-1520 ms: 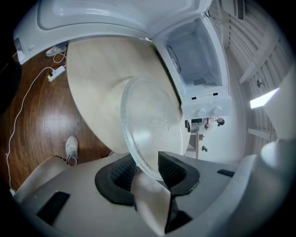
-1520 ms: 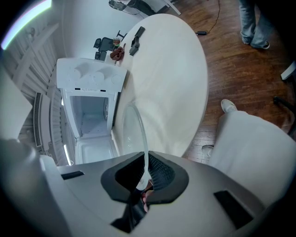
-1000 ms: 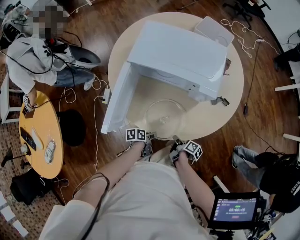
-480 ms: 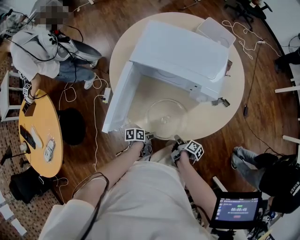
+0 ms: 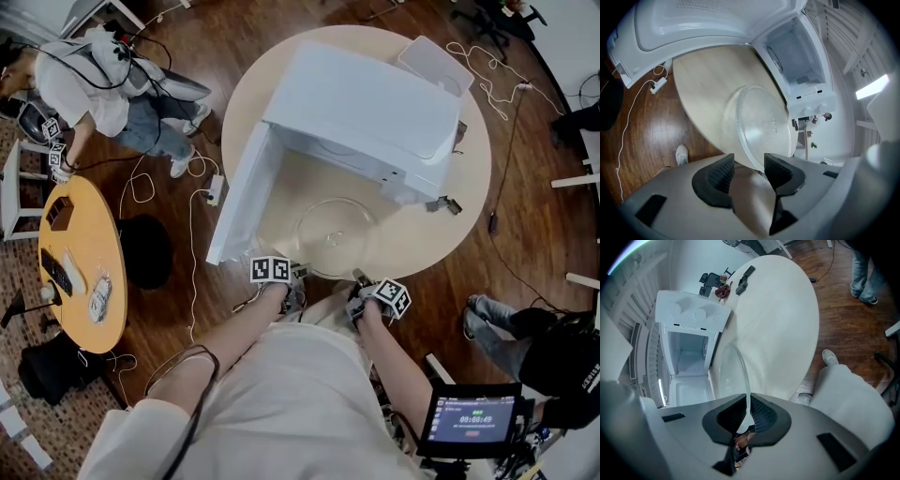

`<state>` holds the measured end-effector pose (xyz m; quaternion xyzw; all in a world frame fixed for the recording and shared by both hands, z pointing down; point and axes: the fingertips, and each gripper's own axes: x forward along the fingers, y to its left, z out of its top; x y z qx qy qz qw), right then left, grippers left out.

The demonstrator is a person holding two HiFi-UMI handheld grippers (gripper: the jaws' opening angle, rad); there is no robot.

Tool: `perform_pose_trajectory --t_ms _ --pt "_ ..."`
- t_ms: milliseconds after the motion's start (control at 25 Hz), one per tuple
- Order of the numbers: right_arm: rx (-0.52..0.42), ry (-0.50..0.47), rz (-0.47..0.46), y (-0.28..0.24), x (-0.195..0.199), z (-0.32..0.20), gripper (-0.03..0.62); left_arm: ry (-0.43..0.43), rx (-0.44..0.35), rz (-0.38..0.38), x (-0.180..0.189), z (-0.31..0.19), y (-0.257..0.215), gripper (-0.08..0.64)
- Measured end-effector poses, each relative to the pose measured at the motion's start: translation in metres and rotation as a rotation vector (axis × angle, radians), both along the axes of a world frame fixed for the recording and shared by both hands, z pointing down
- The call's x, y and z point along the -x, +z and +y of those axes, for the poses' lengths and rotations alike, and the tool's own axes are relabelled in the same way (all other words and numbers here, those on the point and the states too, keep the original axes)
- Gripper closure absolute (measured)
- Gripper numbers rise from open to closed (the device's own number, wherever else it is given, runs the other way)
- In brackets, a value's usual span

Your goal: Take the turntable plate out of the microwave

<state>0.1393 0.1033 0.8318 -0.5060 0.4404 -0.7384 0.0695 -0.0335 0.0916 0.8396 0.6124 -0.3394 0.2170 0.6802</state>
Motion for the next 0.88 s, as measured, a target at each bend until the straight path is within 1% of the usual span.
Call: perform_pose_trajectory --t_ms 360,880 --pt "0.033 -0.01 0.028 0.01 -0.006 0.0 0.561 0.025 -0.014 -0.006 -0.001 -0.002 -0.006 0.374" --pt "0.054 -0.007 0.066 0.021 -0.013 -0.003 0.561 0.052 -0.034 -0.021 0.004 -0.005 -0.007 0.374"
